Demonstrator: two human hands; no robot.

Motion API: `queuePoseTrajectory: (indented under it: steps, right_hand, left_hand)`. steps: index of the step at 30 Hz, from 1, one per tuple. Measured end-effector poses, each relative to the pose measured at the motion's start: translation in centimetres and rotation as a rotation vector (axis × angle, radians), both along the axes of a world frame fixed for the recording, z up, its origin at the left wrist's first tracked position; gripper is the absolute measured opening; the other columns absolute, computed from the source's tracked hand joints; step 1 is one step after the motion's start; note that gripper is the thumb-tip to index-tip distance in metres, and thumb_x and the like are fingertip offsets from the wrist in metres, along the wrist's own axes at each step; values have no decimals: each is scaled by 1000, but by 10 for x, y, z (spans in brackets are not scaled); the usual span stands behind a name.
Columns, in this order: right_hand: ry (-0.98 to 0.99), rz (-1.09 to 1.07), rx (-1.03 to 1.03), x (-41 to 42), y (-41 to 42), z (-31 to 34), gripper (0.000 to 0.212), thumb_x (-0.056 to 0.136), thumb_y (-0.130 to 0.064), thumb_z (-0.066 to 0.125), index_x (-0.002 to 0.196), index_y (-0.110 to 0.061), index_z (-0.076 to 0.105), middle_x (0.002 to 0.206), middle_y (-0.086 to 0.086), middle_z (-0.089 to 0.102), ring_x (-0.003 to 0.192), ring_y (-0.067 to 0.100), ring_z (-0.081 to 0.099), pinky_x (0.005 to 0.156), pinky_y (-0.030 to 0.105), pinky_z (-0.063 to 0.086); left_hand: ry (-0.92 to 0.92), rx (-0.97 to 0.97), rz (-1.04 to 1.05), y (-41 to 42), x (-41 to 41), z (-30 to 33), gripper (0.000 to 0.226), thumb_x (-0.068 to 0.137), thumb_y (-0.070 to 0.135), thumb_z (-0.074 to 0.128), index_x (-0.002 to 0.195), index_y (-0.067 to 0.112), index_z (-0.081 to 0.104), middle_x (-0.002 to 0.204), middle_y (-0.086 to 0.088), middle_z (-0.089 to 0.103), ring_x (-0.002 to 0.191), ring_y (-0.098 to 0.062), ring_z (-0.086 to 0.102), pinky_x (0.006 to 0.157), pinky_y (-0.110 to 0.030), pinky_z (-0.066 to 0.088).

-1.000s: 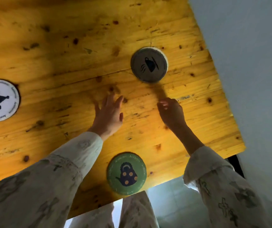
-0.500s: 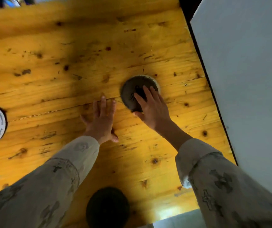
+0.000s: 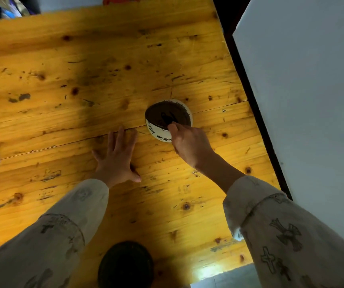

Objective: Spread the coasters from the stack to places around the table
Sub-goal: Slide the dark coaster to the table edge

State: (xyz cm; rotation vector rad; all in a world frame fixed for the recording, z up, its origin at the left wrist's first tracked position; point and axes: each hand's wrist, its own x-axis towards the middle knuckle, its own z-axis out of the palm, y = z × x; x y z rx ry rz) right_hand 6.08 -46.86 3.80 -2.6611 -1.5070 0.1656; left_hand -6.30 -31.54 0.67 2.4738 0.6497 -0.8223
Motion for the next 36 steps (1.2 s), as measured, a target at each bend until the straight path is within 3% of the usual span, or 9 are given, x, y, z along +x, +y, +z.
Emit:
queuePoseTrajectory:
  steps: [4,11,13,15,19,21,24,30,36]
  right_hand:
    - [98,-132,104,21,-26,15,34,87,-1,49,120,2,51,105,22,69,77,39,69,60,43,55]
    - [-98,-406,360,66,-65,37,32,90,0,42,117,-2,59,102,14,74,59,35,67,44,39,53]
    - [-208,-460,381,71,-74,34,31,88,-1,46,114,-4,63,104,10,74,66,30,71,45,34,53]
    - [-205,-452,359,68,-81,21,30,89,-6,47,115,-3,62,109,12,73,88,29,72,59,38,59]
    - [149,-408,43,48,-87,-20,35,96,-20,40,126,-9,54,136,11,55,129,26,48,98,41,49]
    - [226,-380,58,46,-92,-32,34,95,-18,42,124,-7,56,139,14,51,133,27,42,107,41,40]
    - [217,-478,205,59,-101,-36,33,90,-9,49,120,1,56,134,23,52,129,36,44,106,48,40]
    - [324,-586,90,93,-114,-41,65,87,-24,58,141,-4,28,153,16,24,140,33,24,116,43,27]
    - [283,-607,45,102,-108,-41,66,84,-33,59,140,-11,31,152,11,30,137,32,26,109,46,28]
  left_hand:
    - [-109,-11,57,-10,10,0,99,77,43,63,141,31,-12,153,-4,-25,139,-27,-22,107,-67,0]
    - [-438,-18,7,-48,65,19,90,83,29,59,143,20,-8,155,-11,-8,142,-30,-6,114,-57,8]
    - [-514,-11,-9,-57,82,23,89,83,24,60,143,17,-5,155,-13,-3,143,-30,-2,115,-54,12]
    - [-552,-34,-24,-66,96,24,86,84,21,58,143,17,-5,156,-12,-1,143,-28,0,116,-49,15]
    - [-483,-21,-167,-83,112,11,76,89,25,50,143,20,-3,156,-12,-1,143,-26,1,115,-50,18]
    - [-423,40,-268,-88,122,4,71,91,28,45,143,19,-3,156,-12,-2,143,-26,-1,115,-52,10]
    - [-383,127,-331,-93,141,-2,69,91,33,42,143,18,-1,155,-14,2,143,-28,-1,113,-55,3]
    - [-345,188,-344,-101,163,-10,80,83,49,50,143,17,6,153,-16,12,143,-29,5,111,-61,2]
    - [-390,223,-348,-100,163,-12,90,73,56,57,142,16,15,151,-15,20,141,-29,13,115,-55,7]
